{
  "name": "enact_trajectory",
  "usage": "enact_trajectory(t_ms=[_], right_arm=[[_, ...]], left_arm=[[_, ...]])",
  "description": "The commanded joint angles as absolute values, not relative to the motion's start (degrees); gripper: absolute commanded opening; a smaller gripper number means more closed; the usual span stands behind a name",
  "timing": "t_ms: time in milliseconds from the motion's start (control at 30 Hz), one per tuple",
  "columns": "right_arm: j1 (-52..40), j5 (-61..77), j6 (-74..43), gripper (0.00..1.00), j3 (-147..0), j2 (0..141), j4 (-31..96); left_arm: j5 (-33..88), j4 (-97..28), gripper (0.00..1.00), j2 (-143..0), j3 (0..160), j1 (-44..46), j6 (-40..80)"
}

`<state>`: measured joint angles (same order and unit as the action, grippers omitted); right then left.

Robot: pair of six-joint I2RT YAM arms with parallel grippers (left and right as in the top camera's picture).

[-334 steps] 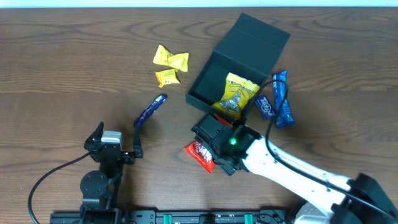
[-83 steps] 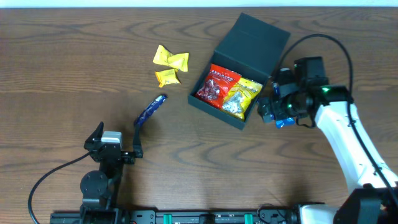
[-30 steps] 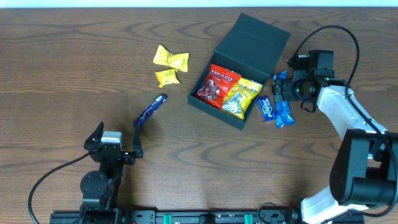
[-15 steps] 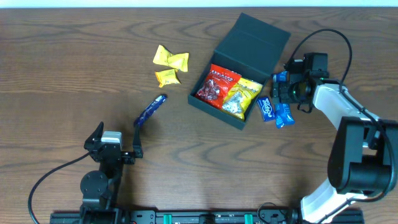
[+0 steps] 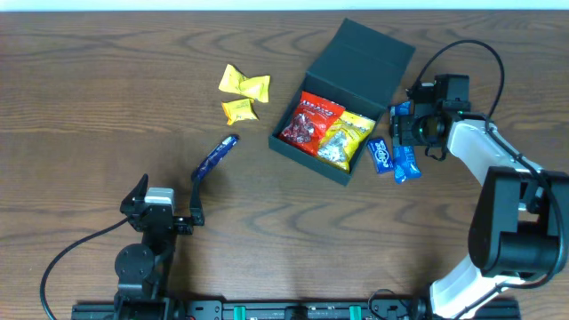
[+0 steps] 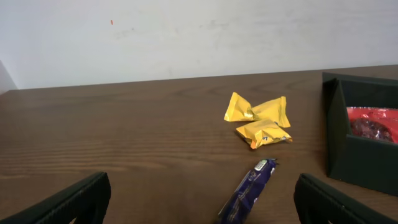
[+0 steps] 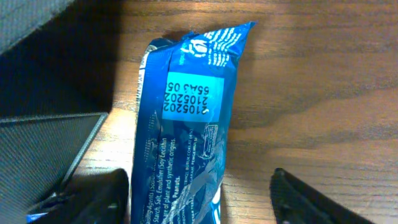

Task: Pack container
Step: 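Grasp the blue snack bar upright with the right gripper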

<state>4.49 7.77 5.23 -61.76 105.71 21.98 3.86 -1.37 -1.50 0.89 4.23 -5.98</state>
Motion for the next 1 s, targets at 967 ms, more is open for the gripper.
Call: enact_trajectory(t_ms=[967], right_arm=[[4.43,7.94,1.85,0.4,-59.18,106.15,18.7]], left_arm=[[3.92,-4.05,0.95,-1.37,0.25,4.32,-5.76]])
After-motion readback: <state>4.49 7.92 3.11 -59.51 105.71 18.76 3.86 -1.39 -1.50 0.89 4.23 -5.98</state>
